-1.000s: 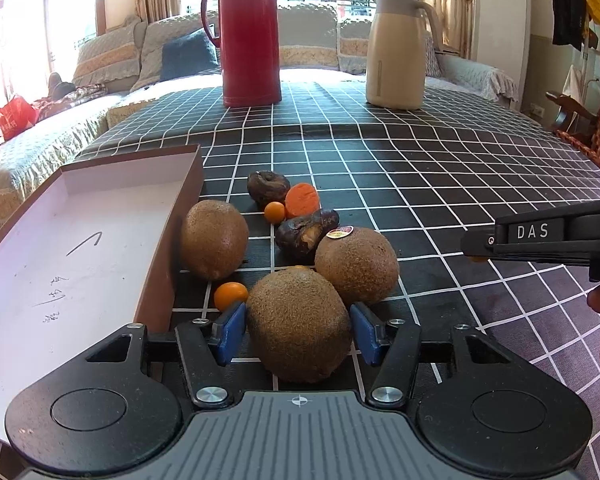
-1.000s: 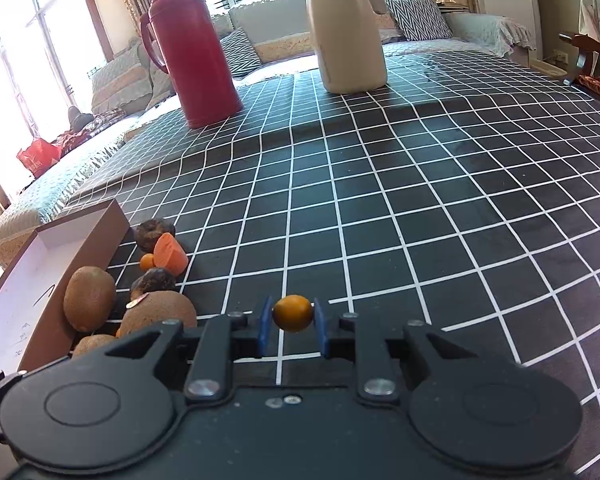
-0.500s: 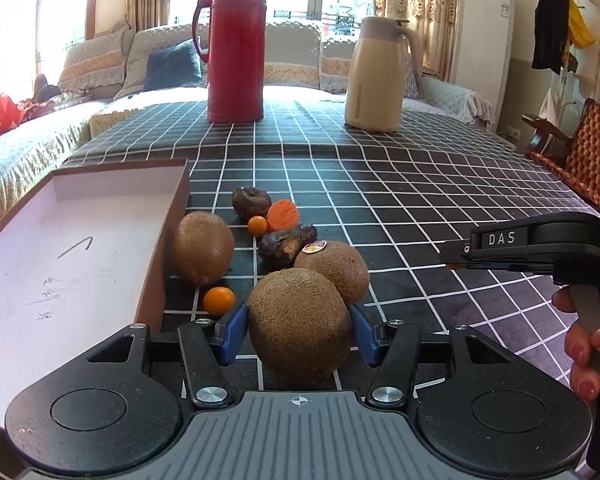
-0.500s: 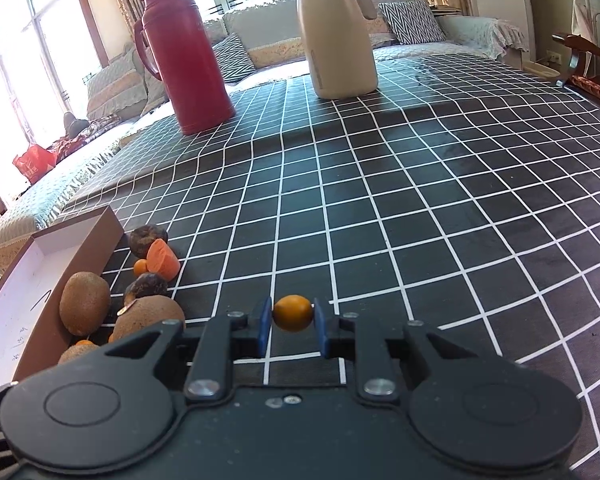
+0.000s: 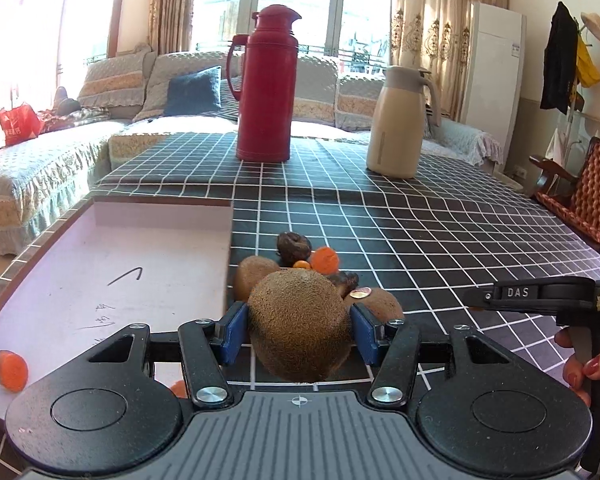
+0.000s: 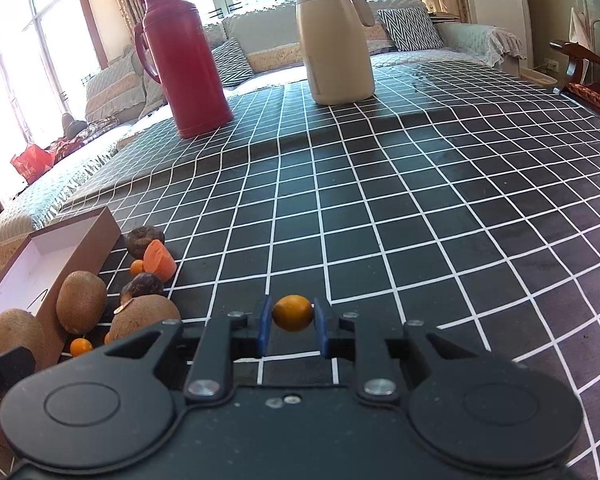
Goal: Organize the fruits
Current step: 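Place the kiwi and kumquat into the tray and open both grippers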
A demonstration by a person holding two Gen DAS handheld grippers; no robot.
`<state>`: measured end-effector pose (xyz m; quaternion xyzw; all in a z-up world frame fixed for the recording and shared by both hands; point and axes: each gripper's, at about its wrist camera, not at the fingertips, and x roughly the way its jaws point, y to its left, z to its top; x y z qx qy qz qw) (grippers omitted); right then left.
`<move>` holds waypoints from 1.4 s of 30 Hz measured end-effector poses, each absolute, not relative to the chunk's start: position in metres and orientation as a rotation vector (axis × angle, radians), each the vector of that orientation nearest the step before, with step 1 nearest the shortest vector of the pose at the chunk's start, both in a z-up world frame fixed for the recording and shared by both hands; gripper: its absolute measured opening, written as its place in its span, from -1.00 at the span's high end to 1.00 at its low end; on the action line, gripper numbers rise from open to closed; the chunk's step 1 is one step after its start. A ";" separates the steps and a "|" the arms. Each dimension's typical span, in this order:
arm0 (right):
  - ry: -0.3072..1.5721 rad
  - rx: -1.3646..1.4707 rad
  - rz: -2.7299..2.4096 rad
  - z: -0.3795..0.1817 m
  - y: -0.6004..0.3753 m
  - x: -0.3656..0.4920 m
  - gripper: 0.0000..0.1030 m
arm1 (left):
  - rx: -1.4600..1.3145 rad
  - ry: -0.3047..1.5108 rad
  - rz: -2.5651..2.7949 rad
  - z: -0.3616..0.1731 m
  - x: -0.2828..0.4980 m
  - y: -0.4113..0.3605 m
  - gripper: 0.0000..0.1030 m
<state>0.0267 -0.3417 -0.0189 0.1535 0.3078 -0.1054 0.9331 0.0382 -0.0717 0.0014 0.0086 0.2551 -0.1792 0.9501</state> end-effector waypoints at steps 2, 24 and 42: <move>0.619 0.316 -0.213 -0.017 -0.341 0.026 0.59 | 0.009 0.514 -0.341 0.002 0.041 -0.060 -0.08; 0.506 0.293 -0.100 0.001 -0.292 0.028 0.59 | 0.011 0.700 -0.084 -0.036 0.086 0.023 -0.08; 0.421 0.282 0.071 0.016 -0.244 0.031 0.59 | 0.006 0.581 -0.006 -0.017 0.069 0.043 -0.12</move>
